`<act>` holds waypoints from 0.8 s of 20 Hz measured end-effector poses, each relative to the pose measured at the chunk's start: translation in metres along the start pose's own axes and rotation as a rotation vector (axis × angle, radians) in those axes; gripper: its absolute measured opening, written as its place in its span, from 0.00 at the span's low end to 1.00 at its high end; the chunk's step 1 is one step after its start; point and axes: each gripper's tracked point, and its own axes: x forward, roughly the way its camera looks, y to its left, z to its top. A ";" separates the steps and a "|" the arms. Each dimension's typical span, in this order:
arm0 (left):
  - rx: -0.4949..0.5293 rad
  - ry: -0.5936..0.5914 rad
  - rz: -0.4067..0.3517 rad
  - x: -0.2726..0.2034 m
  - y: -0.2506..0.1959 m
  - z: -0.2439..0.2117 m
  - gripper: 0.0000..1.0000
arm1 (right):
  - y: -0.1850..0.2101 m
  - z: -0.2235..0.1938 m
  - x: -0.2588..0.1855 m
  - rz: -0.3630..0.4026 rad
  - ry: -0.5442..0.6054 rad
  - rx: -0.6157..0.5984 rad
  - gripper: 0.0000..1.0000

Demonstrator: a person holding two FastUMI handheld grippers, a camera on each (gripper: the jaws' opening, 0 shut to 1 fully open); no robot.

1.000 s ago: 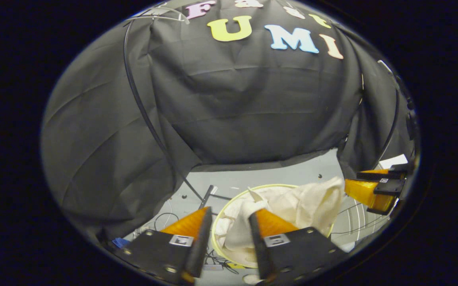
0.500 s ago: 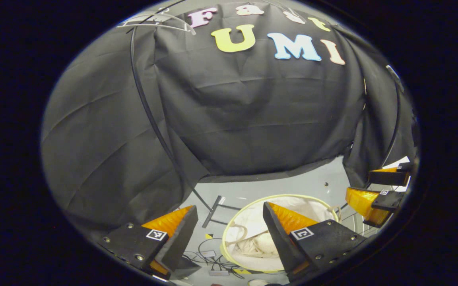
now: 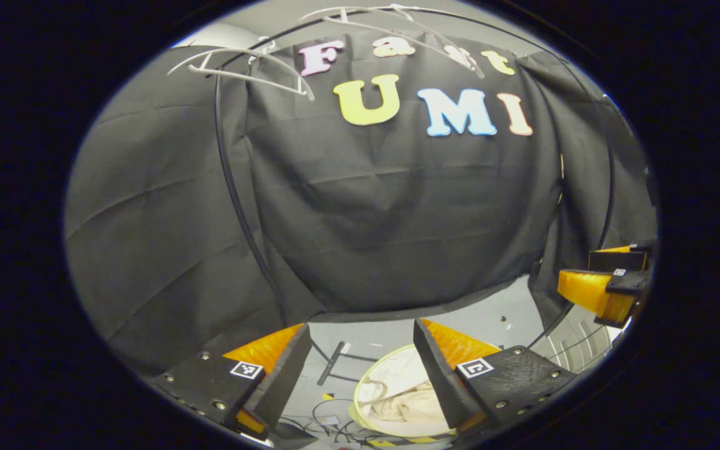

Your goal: Grasp the clothes on the hanger with both hands and then place them into the laundry hamper below.

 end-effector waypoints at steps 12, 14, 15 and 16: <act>0.000 -0.306 -0.031 -0.094 0.021 0.142 0.96 | -0.058 0.128 -0.112 -0.084 -0.314 -0.018 1.00; 0.001 -0.355 -0.028 -0.114 0.025 0.164 0.96 | -0.072 0.140 -0.133 -0.098 -0.344 -0.010 0.97; 0.003 -0.379 -0.024 -0.122 0.028 0.172 0.96 | -0.080 0.145 -0.142 -0.109 -0.354 -0.006 0.99; 0.002 -0.401 -0.022 -0.131 0.029 0.181 0.96 | -0.085 0.148 -0.152 -0.118 -0.366 -0.002 1.00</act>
